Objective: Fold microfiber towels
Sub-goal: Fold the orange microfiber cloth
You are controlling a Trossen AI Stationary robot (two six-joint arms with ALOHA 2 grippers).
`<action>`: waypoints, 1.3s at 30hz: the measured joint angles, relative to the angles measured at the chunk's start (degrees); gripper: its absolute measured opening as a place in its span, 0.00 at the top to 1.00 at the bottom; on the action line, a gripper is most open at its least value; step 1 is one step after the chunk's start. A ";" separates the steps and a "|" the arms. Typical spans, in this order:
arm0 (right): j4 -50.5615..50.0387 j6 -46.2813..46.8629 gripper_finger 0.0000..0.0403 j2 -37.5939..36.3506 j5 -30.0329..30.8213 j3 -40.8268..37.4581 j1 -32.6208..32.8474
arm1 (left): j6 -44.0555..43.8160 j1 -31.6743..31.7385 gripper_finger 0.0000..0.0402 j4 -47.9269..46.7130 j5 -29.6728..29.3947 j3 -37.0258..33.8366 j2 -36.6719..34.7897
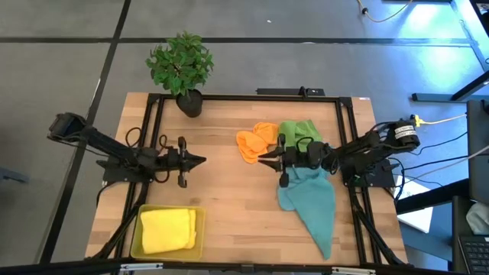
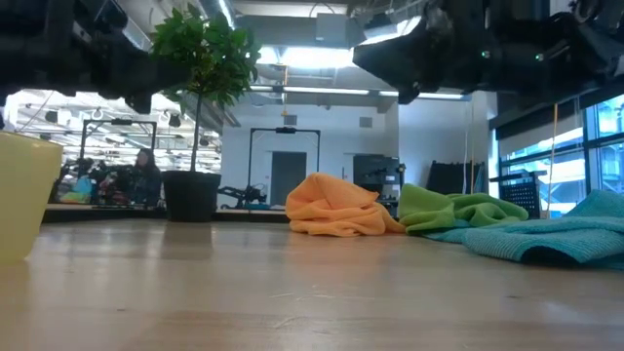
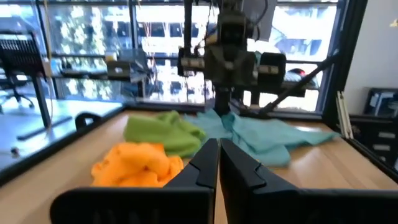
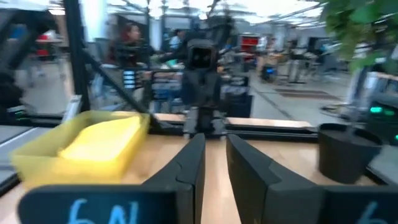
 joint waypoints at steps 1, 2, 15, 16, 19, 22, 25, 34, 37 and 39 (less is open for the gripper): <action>-0.49 0.50 0.83 -0.33 -1.25 0.00 -0.47 | 0.74 0.23 0.98 0.05 0.02 0.28 -0.38; -0.45 0.84 0.83 -0.62 -2.33 0.00 -0.85 | 1.11 0.41 0.99 0.01 0.14 0.70 -0.81; 0.11 0.58 0.83 -11.53 0.18 -4.63 -1.56 | 2.61 1.37 1.00 -9.75 7.70 6.17 -7.72; 0.05 0.56 0.83 -12.50 0.31 -5.18 -1.54 | 2.60 1.25 0.99 -9.98 7.69 6.17 -8.11; 0.11 0.54 0.83 -14.33 0.88 -6.59 -1.53 | 2.59 0.68 0.98 -10.87 7.69 6.15 -8.52; 0.66 0.54 0.83 -14.88 1.86 -7.69 -1.49 | 2.62 0.12 0.96 -10.69 7.69 6.15 -8.56; 0.80 -0.07 0.83 -14.85 1.85 -8.51 -1.49 | 2.64 -0.33 0.95 -10.31 7.69 6.15 -8.56; 1.20 -1.74 0.96 -14.83 1.80 -9.11 -1.49 | 2.66 -0.31 0.97 -8.90 6.74 6.15 -8.56; 1.08 -2.11 0.98 -14.83 1.78 -9.11 -1.49 | 2.71 -0.31 0.98 -8.84 6.55 6.15 -8.56; 1.08 -1.78 0.98 -14.83 1.75 -9.11 -1.49 | 3.24 -0.31 0.98 -8.86 6.56 6.15 -8.56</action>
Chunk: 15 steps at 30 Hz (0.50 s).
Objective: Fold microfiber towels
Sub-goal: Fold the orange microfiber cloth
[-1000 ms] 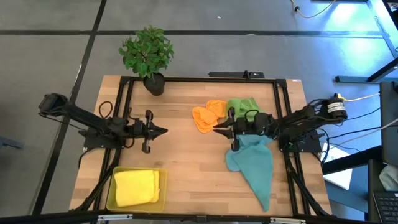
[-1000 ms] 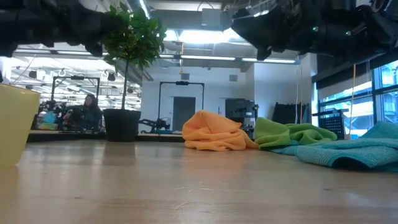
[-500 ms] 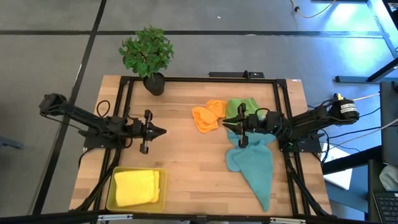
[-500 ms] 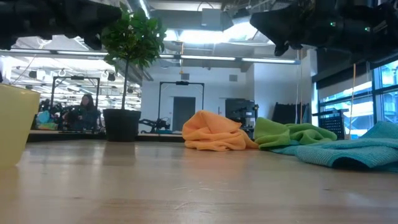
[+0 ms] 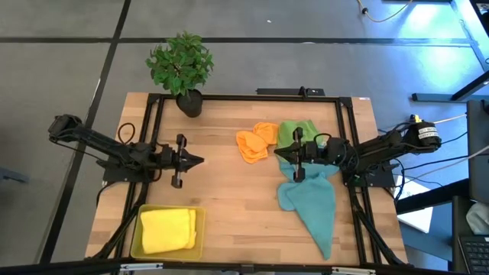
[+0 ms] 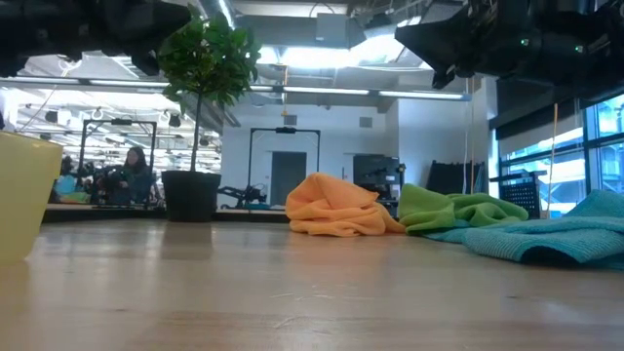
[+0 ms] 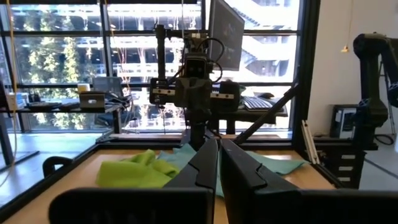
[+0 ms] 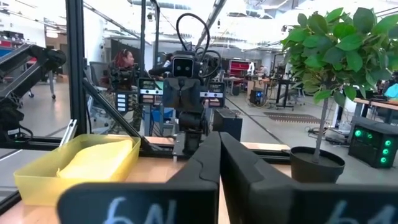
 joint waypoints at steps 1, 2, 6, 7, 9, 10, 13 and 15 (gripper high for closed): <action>-0.04 0.02 0.99 0.00 -0.28 0.00 0.00 | 0.82 0.00 0.97 -0.02 0.00 0.00 0.00; -0.04 0.02 0.99 0.00 -0.56 0.00 0.00 | 1.36 0.00 0.96 -0.02 0.00 0.00 0.00; 0.11 0.69 0.99 0.00 -0.58 0.00 0.00 | 1.65 -0.02 0.89 -0.48 0.00 0.00 0.02; 0.20 0.70 0.99 0.00 -0.58 0.00 0.00 | 0.88 0.00 0.87 -0.73 -0.01 0.00 0.02; 0.29 0.78 0.99 0.00 -0.58 0.00 0.00 | 0.23 -0.02 0.82 -1.03 -0.02 0.00 0.02; 0.33 0.91 0.99 0.00 -0.58 0.00 0.00 | 0.14 -0.02 0.80 -1.03 -0.02 0.00 0.02; 0.39 1.53 0.99 0.00 -0.56 0.00 0.24 | 0.72 0.00 0.78 -1.03 -0.01 0.00 0.02; 0.39 1.82 0.99 0.00 -0.56 0.00 0.61 | 0.79 0.00 0.77 -1.01 0.00 0.00 0.02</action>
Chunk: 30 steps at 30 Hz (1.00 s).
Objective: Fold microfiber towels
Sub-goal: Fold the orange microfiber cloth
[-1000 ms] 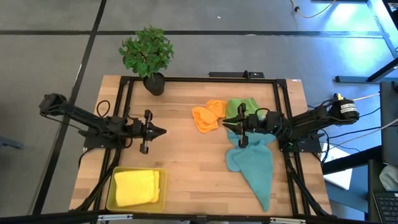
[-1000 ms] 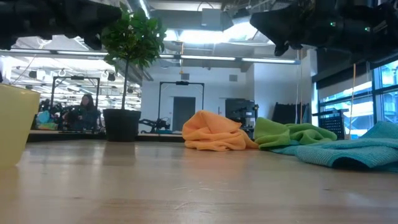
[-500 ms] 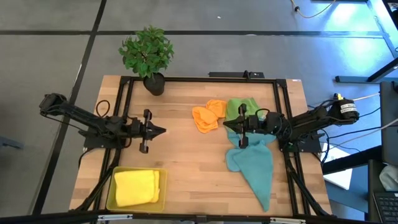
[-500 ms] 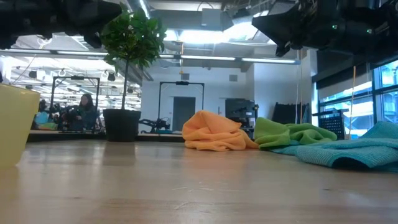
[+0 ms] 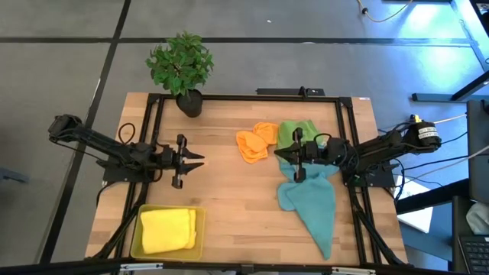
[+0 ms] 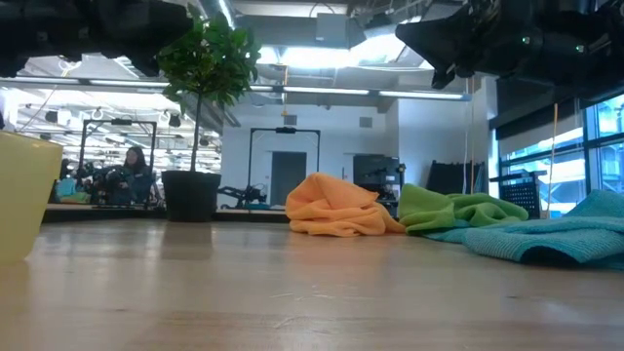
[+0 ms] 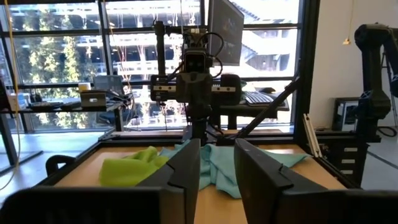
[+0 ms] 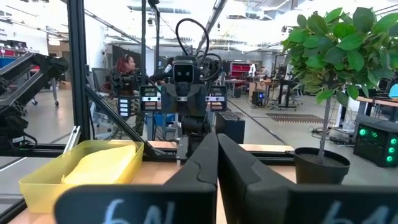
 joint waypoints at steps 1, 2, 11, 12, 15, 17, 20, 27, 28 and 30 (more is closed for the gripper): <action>0.02 0.08 0.99 0.00 0.00 0.00 0.27 | -0.02 0.00 0.77 -0.01 0.00 0.00 0.00; 0.04 0.01 0.99 0.00 0.00 0.00 0.52 | -0.03 0.00 0.78 -0.01 0.00 0.00 0.00; 0.52 -1.74 0.99 0.02 0.02 0.00 0.77 | 0.00 0.00 0.78 0.01 -0.01 -0.02 0.00; 0.52 -2.14 0.99 0.02 0.02 0.00 0.77 | 0.04 0.00 0.78 0.01 0.00 -0.02 0.00; 0.55 -2.37 0.99 0.02 0.03 0.00 0.77 | 0.06 0.00 0.78 0.01 -0.02 -0.02 0.00; 0.55 -2.28 0.99 0.02 0.03 0.00 0.77 | 0.04 0.00 0.78 0.01 -0.01 -0.02 0.00; 0.61 -1.83 0.99 0.02 0.04 0.00 1.01 | 0.01 0.00 0.78 0.01 -0.02 -0.02 0.00; 0.61 -1.83 0.99 0.02 0.09 0.00 1.29 | 0.06 0.00 0.78 0.00 -0.02 -0.04 0.00; 0.61 -2.16 0.99 0.02 0.09 0.00 1.29 | 0.06 -0.01 0.78 0.01 -0.15 -0.04 0.00; 0.61 -2.33 0.99 0.04 0.14 0.00 1.29 | 0.06 -0.01 0.78 0.01 -0.92 -0.04 0.00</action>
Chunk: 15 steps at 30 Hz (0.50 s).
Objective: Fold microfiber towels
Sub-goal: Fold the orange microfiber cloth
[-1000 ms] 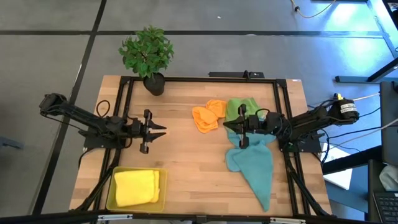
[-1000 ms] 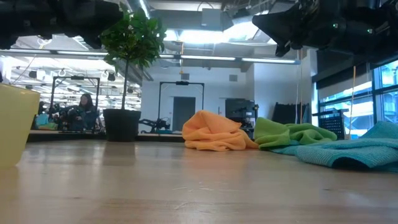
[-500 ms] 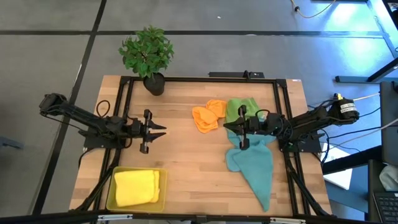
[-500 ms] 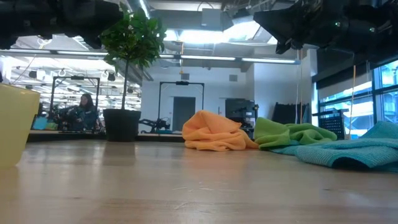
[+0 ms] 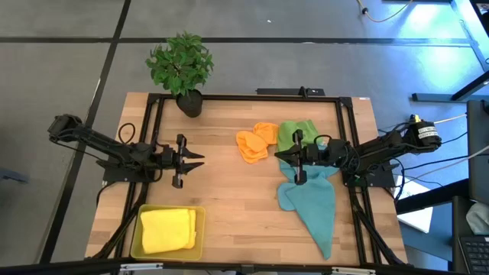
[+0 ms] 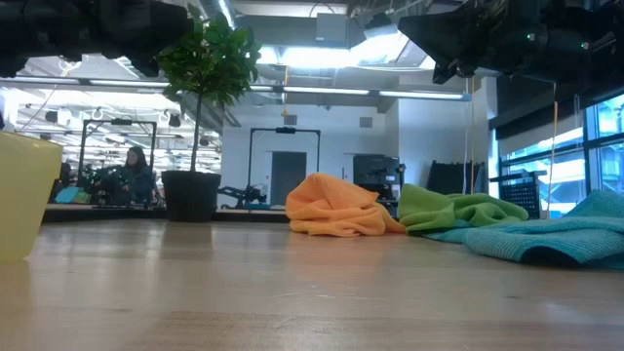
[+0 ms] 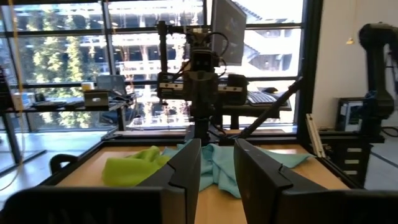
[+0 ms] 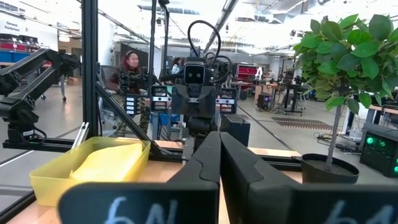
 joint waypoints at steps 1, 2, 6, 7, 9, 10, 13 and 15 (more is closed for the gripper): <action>0.00 0.01 0.99 0.01 0.06 0.00 0.00 | 0.00 0.01 0.78 0.00 -0.51 0.00 0.00; 0.00 0.03 0.99 0.01 0.08 0.00 0.00 | 0.02 0.01 0.78 0.00 -0.84 0.00 0.00; 0.00 0.10 0.99 0.01 0.08 0.00 0.00 | 0.04 0.01 0.78 0.02 -2.40 0.00 0.02; 0.00 0.20 0.99 0.01 0.06 0.00 0.00 | 0.04 0.03 0.78 0.02 -2.84 0.00 0.01; -0.02 0.38 0.99 0.01 0.06 0.00 0.01 | 0.07 0.03 0.78 0.02 -3.36 0.00 0.02; -0.01 0.40 0.99 0.01 0.06 0.01 0.02 | 0.07 0.03 0.78 0.02 -3.45 0.00 0.00; -0.01 0.18 0.99 0.01 0.54 0.02 0.02 | 0.09 0.03 0.78 0.02 -3.45 0.00 0.01; 0.00 -0.11 0.99 0.01 1.68 0.02 0.02 | 0.09 0.03 0.78 0.02 -3.45 0.00 0.02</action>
